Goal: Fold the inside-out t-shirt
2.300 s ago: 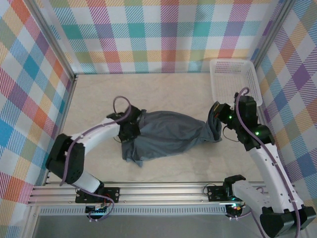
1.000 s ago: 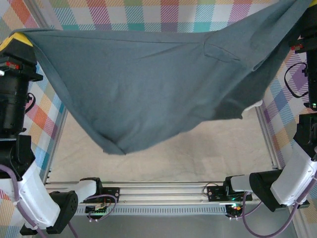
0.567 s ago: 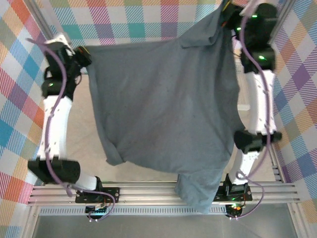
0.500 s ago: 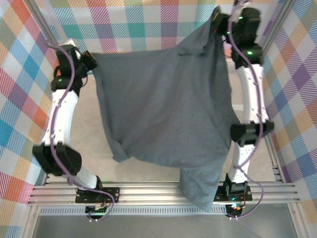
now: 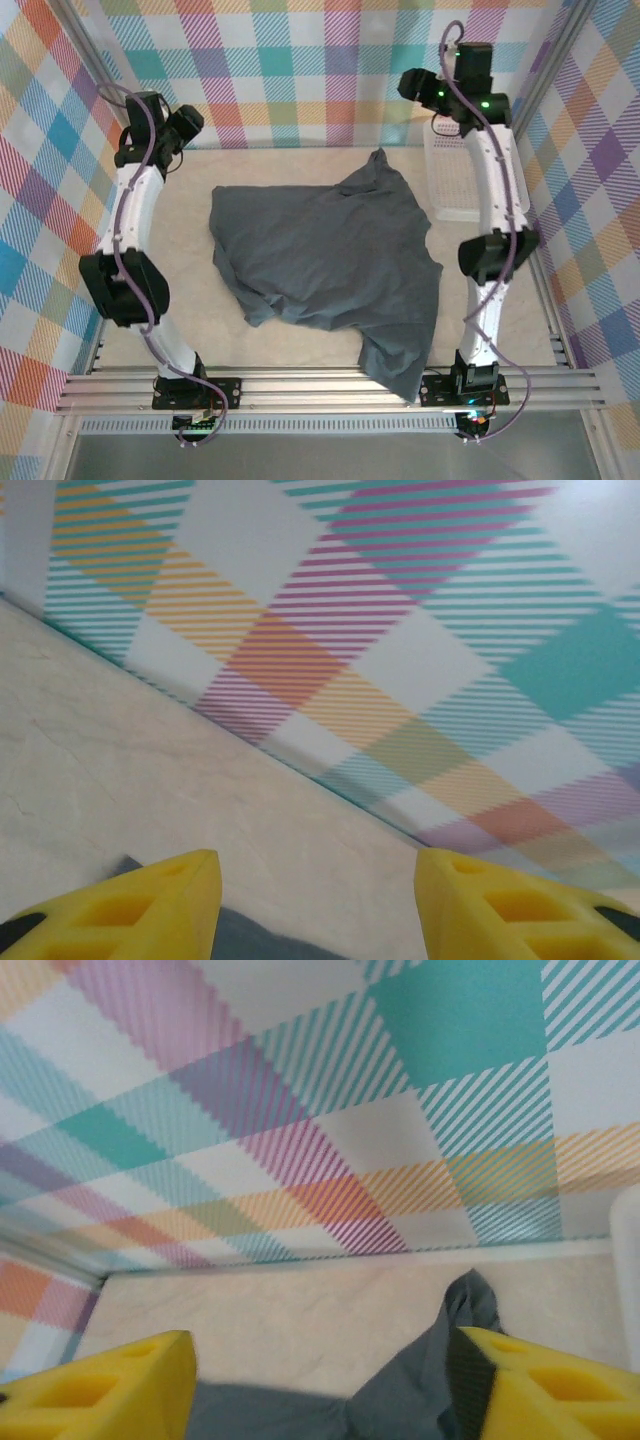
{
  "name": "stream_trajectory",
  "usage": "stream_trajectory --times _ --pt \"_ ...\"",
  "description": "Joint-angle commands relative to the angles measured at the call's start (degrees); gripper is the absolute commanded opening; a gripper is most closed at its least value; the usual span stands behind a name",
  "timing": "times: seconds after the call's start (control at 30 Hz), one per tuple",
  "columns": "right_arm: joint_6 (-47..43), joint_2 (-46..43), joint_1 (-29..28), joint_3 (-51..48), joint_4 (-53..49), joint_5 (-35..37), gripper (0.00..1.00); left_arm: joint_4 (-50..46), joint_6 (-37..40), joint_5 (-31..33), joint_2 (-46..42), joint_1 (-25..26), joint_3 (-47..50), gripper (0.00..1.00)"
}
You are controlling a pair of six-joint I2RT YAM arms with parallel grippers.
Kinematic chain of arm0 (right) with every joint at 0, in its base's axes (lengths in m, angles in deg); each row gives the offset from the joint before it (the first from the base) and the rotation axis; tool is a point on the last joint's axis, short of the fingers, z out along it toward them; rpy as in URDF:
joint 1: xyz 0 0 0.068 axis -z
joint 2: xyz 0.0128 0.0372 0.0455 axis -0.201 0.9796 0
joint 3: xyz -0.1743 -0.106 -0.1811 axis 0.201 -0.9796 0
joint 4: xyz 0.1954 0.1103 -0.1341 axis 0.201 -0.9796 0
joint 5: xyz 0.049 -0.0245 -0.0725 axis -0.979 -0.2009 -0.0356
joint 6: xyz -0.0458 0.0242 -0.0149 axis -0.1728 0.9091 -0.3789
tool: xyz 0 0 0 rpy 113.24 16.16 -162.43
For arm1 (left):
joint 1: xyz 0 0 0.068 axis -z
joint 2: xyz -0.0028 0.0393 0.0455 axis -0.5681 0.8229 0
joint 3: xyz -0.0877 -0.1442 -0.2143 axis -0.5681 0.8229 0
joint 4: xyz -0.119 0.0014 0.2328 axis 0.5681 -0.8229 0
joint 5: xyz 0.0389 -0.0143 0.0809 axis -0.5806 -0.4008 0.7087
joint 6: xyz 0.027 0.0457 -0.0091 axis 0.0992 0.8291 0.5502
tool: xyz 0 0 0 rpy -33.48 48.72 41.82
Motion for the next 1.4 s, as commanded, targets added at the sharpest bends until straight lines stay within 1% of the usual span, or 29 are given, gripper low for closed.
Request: stream_trajectory --times 0.0,0.07,0.1,0.13,0.17,0.2,0.27,0.3,0.37,0.43,0.53,0.63,0.77,0.87,0.97,1.1,1.27,1.37 --pt "0.7 -9.1 -0.5 -10.0 -9.7 -5.0 0.59 -8.8 -1.0 -2.3 -7.8 7.4 5.9 0.47" --pt "1.3 -15.2 -2.0 -25.2 -7.0 -8.1 0.53 -9.6 -1.4 -1.4 -10.8 12.4 13.4 0.35" --pt "1.2 -17.8 -2.9 -32.4 -4.7 -8.1 0.49 -9.7 -1.4 -0.6 -11.6 14.6 16.2 0.28" --pt "1.9 -20.7 -4.0 -40.3 -1.6 -7.0 0.44 -9.9 -1.8 0.7 -12.3 16.5 19.2 0.17" --pt "2.8 -23.2 -4.8 -47.7 2.0 -6.6 0.37 -9.9 -2.4 1.5 -12.6 17.8 22.5 0.07" --pt "4.4 -24.9 -5.2 -53.8 4.7 -6.1 0.26 -9.8 -3.2 1.9 -12.7 18.4 24.7 0.00" --pt "9.0 -27.2 -6.1 -64.5 9.1 -5.2 0.02 -10.4 -5.6 4.6 -12.1 18.3 29.4 0.00" --pt "10.1 -27.4 -6.7 -67.9 10.6 -4.6 0.00 -10.6 -5.9 6.0 -11.5 18.2 30.7 0.00" --pt "11.5 -26.4 -8.4 -72.9 12.2 -1.1 0.00 -11.2 -5.8 9.0 -8.6 17.9 31.8 0.00" --pt "12.2 -23.9 -10.2 -74.1 12.5 2.1 0.00 -11.5 -6.5 8.2 -4.5 17.1 30.8 0.00" --pt "12.8 -18.3 -12.2 -72.9 13.5 3.7 0.00 -11.4 -8.0 7.9 2.6 16.2 27.6 0.00" --pt "14.2 -12.5 -13.2 -70.0 14.4 5.3 0.00 -11.5 -9.5 10.2 10.3 15.1 23.3 0.00" --pt "15.8 -5.1 -13.5 -65.3 16.5 7.5 0.00 -12.4 -9.5 11.7 20.2 13.1 14.6 0.00" --pt "16.6 0.7 -13.7 -59.1 16.0 6.7 0.00 -15.1 -9.6 11.0 27.5 11.4 5.9 0.00" --pt "18.4 6.1 -14.0 -53.2 16.7 6.6 0.00 -15.6 -9.2 9.9 32.7 9.8 -1.1 0.00" --pt "19.2 14.0 -14.2 -40.9 15.6 4.7 0.00 -14.6 -7.6 7.9 37.1 8.1 -9.9 0.00" --pt "15.2 23.0 -13.9 -15.8 6.3 4.3 0.00 -14.3 -6.0 5.1 38.7 5.8 -21.6 0.00" --pt "13.2 24.2 -13.2 -2.9 1.4 3.6 0.00 -15.5 -5.3 3.7 37.0 4.4 -27.8 0.00"
